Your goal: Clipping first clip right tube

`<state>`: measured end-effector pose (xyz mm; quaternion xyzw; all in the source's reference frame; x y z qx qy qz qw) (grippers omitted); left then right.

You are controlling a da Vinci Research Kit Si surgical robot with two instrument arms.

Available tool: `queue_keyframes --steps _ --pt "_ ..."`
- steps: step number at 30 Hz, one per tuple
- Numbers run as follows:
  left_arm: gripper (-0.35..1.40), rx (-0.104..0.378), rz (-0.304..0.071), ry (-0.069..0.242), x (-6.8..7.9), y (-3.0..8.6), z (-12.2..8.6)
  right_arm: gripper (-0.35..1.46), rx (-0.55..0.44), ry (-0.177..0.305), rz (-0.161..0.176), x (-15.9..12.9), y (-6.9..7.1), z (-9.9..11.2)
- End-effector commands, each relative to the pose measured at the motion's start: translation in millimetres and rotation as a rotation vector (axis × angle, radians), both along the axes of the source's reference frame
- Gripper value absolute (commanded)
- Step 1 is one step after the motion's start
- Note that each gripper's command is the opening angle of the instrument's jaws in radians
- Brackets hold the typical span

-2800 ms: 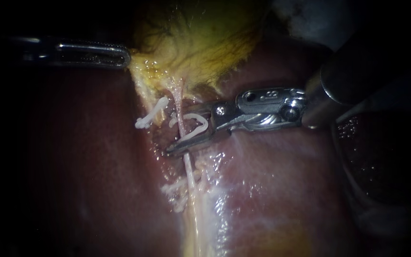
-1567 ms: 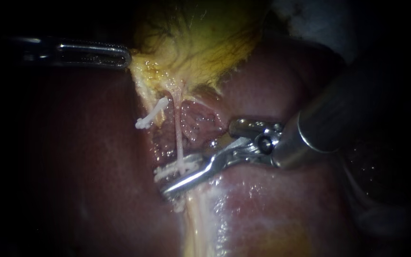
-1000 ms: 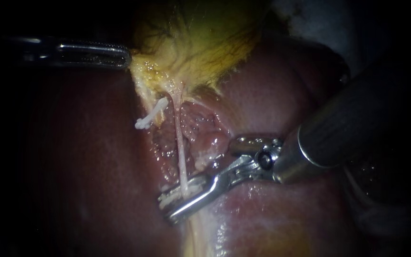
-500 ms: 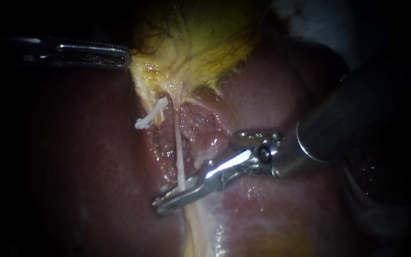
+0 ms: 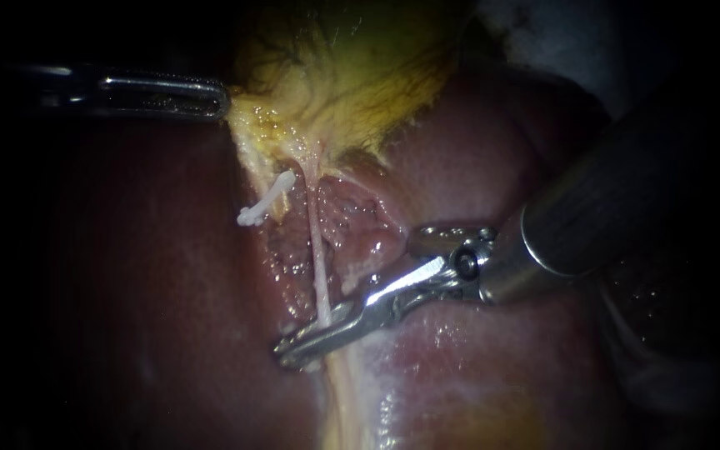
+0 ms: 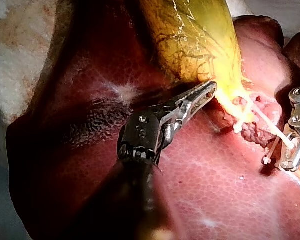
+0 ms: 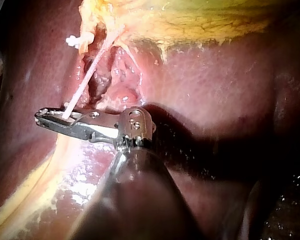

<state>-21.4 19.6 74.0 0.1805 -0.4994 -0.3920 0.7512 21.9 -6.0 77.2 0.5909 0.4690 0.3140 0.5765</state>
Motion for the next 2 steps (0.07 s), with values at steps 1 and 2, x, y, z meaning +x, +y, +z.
queue_keyframes --steps 1,2 --pt "-0.35 0.000 0.000 0.000 0.0 0.0 0.0 -0.35 0.000 0.000 0.000 0.0 0.0 0.0" --pt "-0.35 0.000 0.000 0.000 0.0 0.0 0.0 -0.35 0.000 0.000 0.000 0.0 0.0 0.0"
